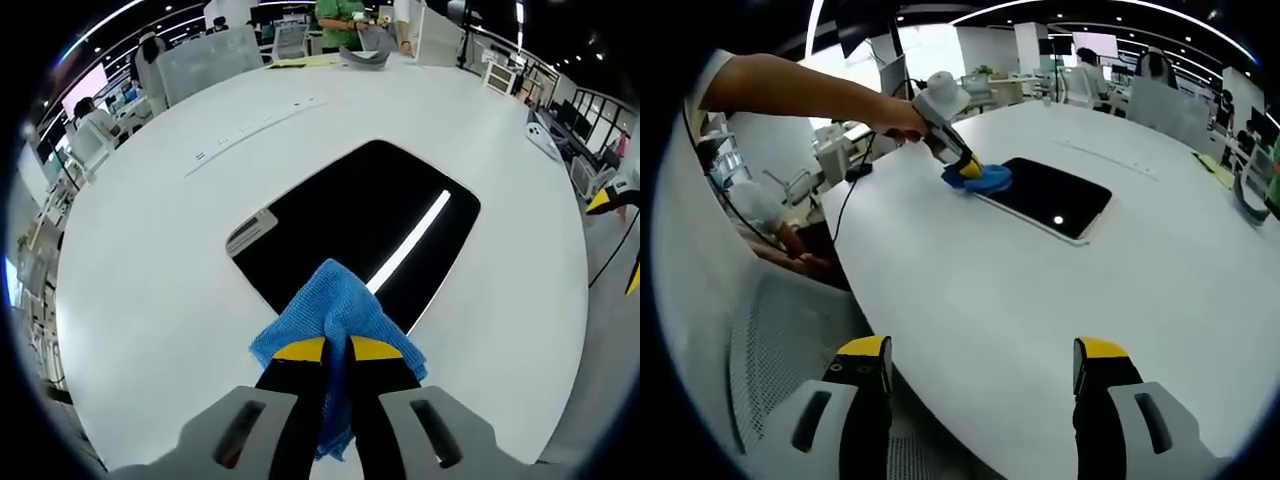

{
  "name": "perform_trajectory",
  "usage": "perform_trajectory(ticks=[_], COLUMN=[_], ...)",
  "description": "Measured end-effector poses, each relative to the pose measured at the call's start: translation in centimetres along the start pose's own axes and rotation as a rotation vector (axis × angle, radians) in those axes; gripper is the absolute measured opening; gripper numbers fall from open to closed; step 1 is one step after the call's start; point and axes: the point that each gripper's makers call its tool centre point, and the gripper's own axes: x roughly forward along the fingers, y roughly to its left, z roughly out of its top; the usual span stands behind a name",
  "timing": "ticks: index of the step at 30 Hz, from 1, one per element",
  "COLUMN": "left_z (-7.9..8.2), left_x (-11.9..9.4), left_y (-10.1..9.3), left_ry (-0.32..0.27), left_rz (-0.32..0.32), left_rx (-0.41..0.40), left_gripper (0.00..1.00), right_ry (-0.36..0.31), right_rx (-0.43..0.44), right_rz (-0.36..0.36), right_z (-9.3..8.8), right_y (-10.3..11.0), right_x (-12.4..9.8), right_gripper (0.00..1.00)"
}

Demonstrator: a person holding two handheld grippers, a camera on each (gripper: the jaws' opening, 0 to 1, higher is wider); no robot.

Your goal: Wipe the mirror surface with the cleaning cloth until all visible marks leave the cleaned area.

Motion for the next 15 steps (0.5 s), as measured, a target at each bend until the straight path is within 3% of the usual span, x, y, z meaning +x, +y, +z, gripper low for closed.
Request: perform_trajectory(ticks=[15], left_z=[-0.09], left_x=[-0.07], left_y=[-0.01], left_ry=[-0.004], left_rz=[0.009], left_rx=[-0.006], left_gripper=[0.06], right_ry=[-0.016], right_rx=[0.009], right_rz=[0.004], right_z=[-0.26], right_y=[0.8], right_x=[-0.4], right_gripper=[0.73])
